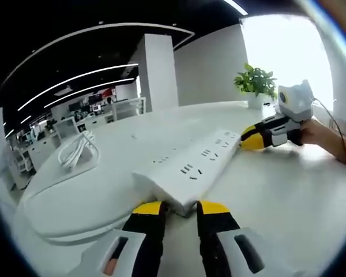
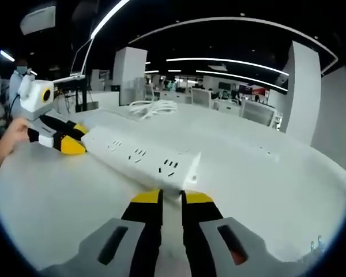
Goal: Straighten the power strip on the desk, plug the charger into it
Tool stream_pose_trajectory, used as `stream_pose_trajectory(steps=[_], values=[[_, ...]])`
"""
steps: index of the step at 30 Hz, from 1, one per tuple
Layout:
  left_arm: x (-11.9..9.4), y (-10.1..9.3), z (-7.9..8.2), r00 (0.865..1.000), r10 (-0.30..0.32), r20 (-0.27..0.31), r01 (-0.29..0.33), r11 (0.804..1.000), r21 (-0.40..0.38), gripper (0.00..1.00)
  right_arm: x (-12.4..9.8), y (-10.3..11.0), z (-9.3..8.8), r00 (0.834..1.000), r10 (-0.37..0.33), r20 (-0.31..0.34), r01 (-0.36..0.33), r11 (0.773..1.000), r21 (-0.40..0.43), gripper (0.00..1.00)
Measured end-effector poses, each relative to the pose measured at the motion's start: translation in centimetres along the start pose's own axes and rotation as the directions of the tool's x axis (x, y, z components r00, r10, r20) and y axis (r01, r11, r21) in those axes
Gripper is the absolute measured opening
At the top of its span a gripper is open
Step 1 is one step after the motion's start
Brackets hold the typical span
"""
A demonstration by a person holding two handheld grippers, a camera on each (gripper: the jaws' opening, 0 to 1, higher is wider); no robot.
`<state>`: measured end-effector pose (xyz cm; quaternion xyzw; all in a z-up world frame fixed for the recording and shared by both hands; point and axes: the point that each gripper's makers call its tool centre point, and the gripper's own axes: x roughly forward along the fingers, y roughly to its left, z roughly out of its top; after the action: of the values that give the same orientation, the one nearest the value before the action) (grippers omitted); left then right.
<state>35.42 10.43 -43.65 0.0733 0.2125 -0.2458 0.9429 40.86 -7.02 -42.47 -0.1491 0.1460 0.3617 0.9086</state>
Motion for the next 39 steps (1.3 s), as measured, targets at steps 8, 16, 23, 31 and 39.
stream_pose_trajectory(steps=[8,16,23,31,39], values=[[-0.3,-0.3,-0.2,1.0,-0.009,-0.009,0.009,1.0,0.006,0.21,-0.6,0.3,-0.2,1.0,0.004,-0.006,-0.004,1.0,0.002,0.12],[-0.8,-0.7,-0.3,0.999,-0.027,-0.02,0.027,1.0,0.006,0.21,-1.5,0.7,-0.5,1.0,0.004,-0.004,-0.004,1.0,0.011,0.11],[-1.1,-1.1,-0.4,0.999,-0.04,-0.028,0.04,0.999,0.016,0.2,-2.0,0.9,-0.6,1.0,-0.011,-0.004,0.011,1.0,0.009,0.11],[-1.4,-1.4,-0.5,0.998,-0.047,-0.033,0.047,0.999,0.021,0.2,-2.5,1.1,-0.7,1.0,-0.008,-0.005,0.008,1.0,0.016,0.11],[-1.6,-1.6,-0.5,0.998,-0.054,-0.041,0.055,0.998,0.03,0.2,-2.9,1.3,-0.7,1.0,-0.012,-0.011,0.012,1.0,0.021,0.11]])
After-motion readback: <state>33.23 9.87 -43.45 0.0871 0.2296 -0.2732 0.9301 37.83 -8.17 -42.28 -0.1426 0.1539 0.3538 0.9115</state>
